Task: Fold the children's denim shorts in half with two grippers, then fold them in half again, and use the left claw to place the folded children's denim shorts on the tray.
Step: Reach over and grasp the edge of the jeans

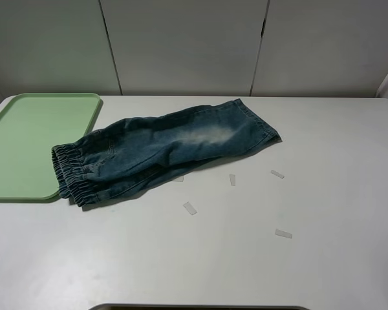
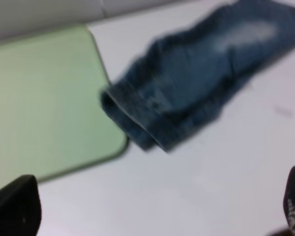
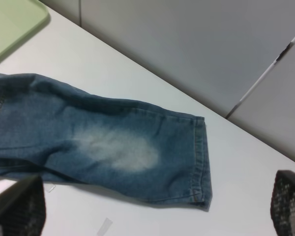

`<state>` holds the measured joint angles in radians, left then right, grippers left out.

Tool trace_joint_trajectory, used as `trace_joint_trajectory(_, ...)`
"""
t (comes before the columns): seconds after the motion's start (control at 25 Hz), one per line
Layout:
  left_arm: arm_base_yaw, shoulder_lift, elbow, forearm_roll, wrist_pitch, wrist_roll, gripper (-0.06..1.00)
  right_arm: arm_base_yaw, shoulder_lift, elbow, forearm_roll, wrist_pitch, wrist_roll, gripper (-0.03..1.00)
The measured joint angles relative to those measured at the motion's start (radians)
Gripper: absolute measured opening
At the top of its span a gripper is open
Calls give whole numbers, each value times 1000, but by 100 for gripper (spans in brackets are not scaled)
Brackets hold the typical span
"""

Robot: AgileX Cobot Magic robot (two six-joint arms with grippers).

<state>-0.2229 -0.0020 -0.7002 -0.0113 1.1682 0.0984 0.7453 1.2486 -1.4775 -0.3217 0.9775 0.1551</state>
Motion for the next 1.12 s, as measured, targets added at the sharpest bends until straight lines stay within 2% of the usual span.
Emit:
trace_joint_trajectory(0.16,0,-5,124,-72,0,45,99,0,0,0,18,15,0,69)
trace_joint_trajectory(0.4,0,-6,166,-122,-5,80,99,0,0,0,19,17,0,69)
trace_joint_trajectory(0.64,0,-7,209,-134,-94,74,99,0,0,0,26,32,0,69)
trace_joint_trajectory(1.0,1,-7,211,-134,-107,69,99,0,0,0,64,77,28,69)
trace_joint_trajectory(1.12,45,-7,211,-134,-108,69,99,0,0,0,77,85,54,69)
